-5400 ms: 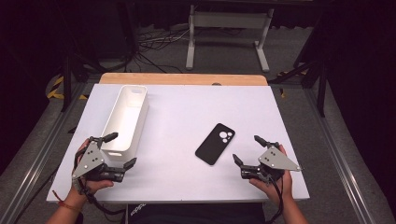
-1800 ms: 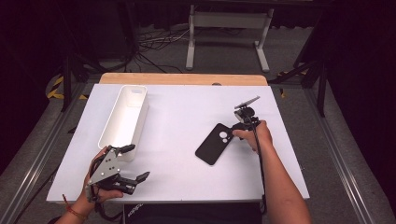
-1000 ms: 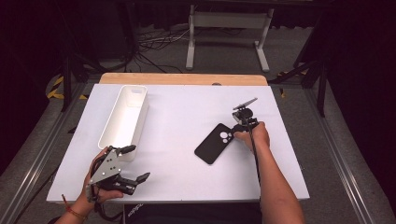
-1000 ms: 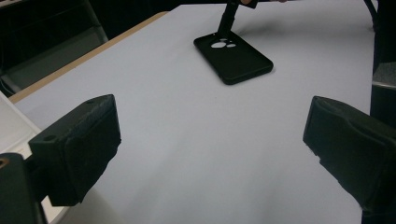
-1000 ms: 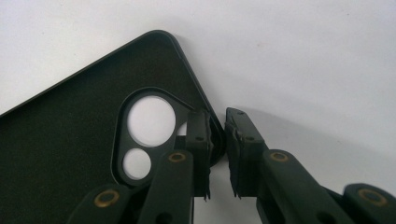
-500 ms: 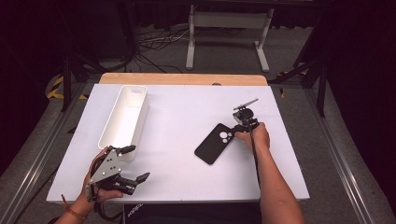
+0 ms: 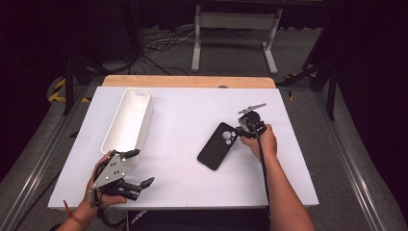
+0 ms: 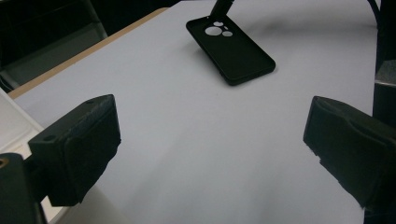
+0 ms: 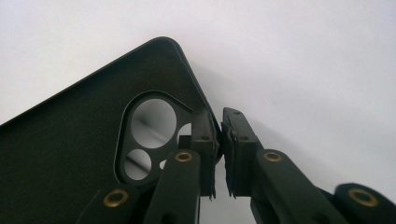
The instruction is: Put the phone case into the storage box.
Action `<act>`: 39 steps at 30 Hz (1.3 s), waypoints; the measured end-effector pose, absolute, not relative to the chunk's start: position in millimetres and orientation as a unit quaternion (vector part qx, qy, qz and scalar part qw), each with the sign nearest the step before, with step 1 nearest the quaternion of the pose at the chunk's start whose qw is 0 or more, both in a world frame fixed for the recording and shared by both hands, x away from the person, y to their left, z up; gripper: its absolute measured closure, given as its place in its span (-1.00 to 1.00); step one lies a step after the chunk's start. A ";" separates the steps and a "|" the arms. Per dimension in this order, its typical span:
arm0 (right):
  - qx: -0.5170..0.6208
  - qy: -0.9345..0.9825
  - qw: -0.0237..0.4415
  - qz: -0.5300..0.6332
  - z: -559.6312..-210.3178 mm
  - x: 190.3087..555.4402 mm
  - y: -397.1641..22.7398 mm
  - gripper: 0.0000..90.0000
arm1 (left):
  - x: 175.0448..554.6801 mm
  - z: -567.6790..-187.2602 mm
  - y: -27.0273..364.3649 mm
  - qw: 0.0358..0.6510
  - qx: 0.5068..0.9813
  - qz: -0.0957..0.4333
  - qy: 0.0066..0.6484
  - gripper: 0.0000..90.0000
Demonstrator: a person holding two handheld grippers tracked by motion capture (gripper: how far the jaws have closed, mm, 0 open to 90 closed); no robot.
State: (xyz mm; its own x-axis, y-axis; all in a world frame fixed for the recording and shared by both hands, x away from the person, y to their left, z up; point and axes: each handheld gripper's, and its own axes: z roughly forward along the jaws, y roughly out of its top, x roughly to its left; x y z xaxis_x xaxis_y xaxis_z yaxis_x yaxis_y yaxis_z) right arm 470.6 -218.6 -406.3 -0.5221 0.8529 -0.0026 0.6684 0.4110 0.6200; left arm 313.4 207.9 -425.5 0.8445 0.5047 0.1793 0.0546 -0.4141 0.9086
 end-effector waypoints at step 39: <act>0.313 0.809 0.318 0.383 -352.1 397.9 -199.1 0.88 | 313.3 -421.0 197.9 0.504 0.816 0.232 0.161 -0.88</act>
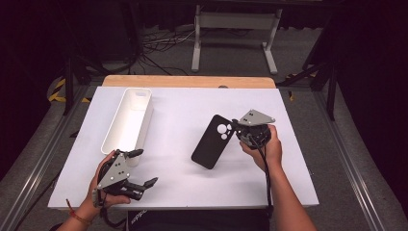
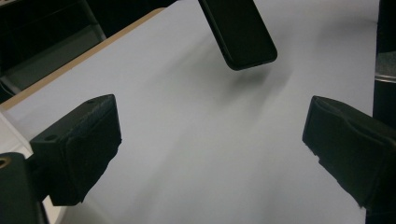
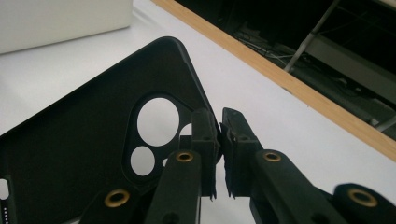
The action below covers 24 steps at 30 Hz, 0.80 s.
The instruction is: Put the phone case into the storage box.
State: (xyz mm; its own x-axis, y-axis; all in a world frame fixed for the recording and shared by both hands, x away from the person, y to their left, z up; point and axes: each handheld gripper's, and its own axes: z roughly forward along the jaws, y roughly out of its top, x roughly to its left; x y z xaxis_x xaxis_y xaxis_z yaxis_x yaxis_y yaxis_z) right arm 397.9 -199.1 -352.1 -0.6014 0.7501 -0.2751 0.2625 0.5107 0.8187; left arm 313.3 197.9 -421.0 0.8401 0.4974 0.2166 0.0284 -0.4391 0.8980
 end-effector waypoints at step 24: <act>0.272 0.797 0.365 0.397 -342.1 382.3 -184.2 0.88 | 350.7 -383.2 151.9 0.539 0.793 0.233 0.162 -0.72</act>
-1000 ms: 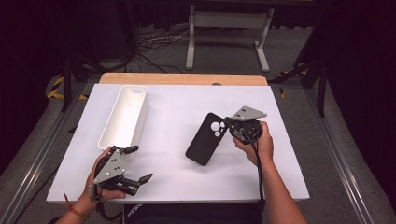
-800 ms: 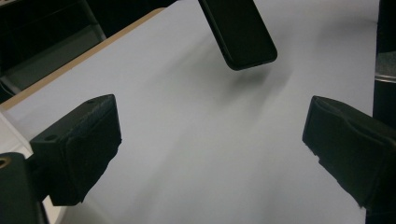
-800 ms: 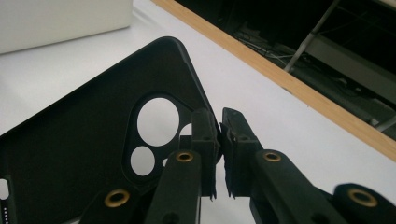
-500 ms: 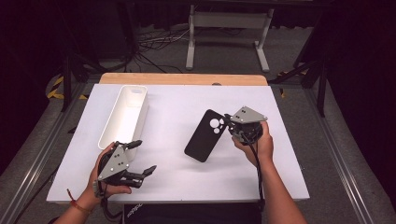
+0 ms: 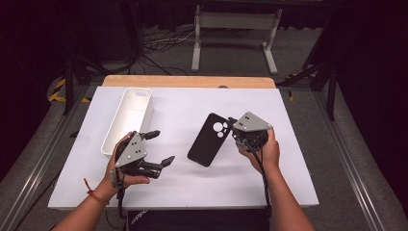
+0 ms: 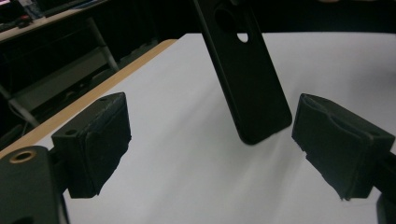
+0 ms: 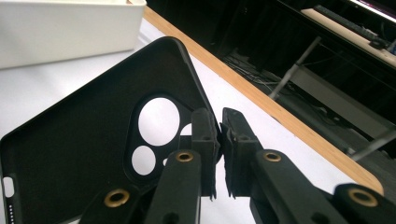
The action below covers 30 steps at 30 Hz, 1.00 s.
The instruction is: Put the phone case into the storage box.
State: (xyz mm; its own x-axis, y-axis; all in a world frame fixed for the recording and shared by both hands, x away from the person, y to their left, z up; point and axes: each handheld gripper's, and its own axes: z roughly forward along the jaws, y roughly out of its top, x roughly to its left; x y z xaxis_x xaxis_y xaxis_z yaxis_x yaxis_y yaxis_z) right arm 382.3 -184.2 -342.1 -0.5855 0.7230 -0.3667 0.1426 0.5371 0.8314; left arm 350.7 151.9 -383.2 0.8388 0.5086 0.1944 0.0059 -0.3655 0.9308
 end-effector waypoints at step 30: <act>0.199 0.807 0.414 0.372 -349.0 367.3 -142.0 0.88 | 382.3 -365.2 108.8 0.519 0.807 0.231 0.161 -0.53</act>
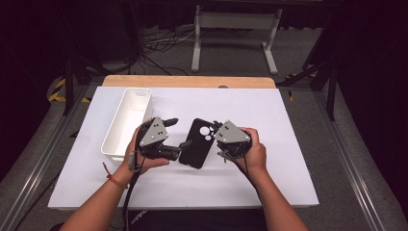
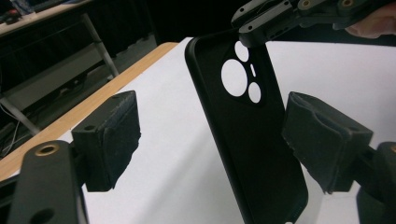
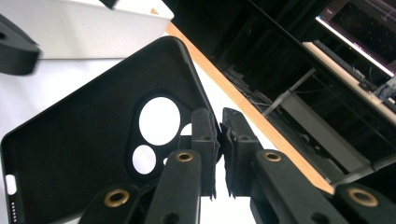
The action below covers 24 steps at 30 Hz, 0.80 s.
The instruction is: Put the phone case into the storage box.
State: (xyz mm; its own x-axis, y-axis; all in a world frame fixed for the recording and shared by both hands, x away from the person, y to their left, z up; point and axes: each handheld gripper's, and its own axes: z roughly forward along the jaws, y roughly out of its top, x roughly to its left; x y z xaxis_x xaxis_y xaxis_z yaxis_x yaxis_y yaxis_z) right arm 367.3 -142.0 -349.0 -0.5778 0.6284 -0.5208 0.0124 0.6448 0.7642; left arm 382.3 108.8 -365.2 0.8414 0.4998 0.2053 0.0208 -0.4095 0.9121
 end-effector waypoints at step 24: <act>0.120 0.802 0.475 0.341 -348.4 343.0 -115.1 0.88 | 384.8 -357.6 105.0 0.504 0.814 0.235 0.169 0.34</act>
State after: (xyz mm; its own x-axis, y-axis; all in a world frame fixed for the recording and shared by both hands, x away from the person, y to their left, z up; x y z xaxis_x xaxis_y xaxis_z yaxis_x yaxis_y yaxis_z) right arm 343.0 -115.1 -348.4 -0.5198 0.5167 -0.6803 -0.1313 0.7386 0.6613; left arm 384.8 105.0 -357.6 0.8323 0.5123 0.2118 0.0383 -0.4342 0.9000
